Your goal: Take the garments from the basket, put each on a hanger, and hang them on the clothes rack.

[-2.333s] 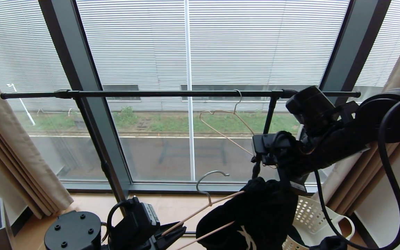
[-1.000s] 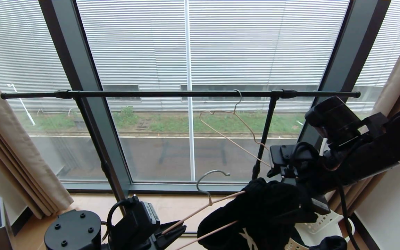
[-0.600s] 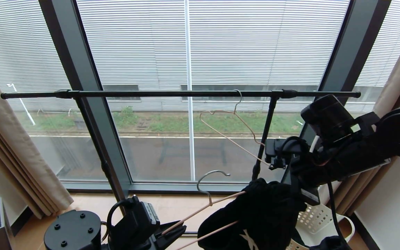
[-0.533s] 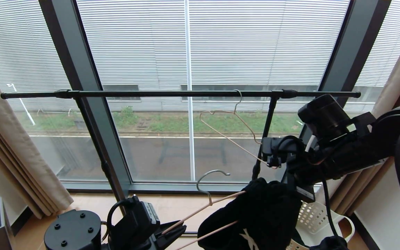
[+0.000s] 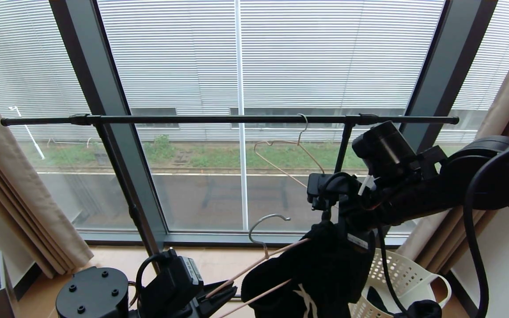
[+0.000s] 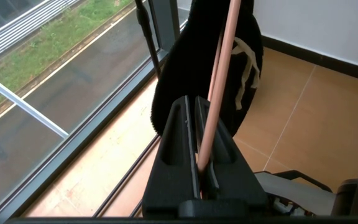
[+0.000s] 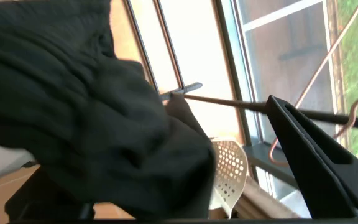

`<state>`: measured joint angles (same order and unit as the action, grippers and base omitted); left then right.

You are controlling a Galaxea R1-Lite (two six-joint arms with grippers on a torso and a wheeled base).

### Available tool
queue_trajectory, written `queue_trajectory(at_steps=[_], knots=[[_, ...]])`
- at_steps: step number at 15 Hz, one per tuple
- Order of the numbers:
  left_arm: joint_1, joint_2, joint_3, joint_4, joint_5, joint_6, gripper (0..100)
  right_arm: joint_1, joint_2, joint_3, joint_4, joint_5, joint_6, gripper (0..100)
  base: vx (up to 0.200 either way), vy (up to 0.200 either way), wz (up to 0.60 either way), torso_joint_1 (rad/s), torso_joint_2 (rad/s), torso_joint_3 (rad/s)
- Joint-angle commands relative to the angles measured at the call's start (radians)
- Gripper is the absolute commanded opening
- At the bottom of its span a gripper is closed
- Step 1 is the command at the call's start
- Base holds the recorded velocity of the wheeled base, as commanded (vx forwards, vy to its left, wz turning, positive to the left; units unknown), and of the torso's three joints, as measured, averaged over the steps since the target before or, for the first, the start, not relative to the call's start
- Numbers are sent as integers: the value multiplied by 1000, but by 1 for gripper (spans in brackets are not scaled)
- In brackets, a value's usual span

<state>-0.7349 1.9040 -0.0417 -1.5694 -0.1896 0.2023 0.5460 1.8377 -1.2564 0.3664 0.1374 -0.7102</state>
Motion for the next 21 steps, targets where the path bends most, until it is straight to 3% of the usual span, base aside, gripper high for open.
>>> queue_trajectory(at_steps=[1,6,14,15,21], knots=[[0,0,-1,-1,1,0,0,17,6,-5,0,11,-2,100,0,0,0,0,0,0],[2,1,-1,-1,1,-1,0,20,5,18,5,182,-26,100,0,0,0,0,0,0],[2,0,-3,-1,-1,-1,0,20,0,43,9,277,-103,100,0,0,0,0,0,0],[2,1,-3,-1,-1,-1,0,20,0,43,9,277,-104,0,0,0,0,0,0,0],[23,6,-4,-1,-1,-1,0,22,-40,51,34,280,-112,0,0,0,0,0,0,0]])
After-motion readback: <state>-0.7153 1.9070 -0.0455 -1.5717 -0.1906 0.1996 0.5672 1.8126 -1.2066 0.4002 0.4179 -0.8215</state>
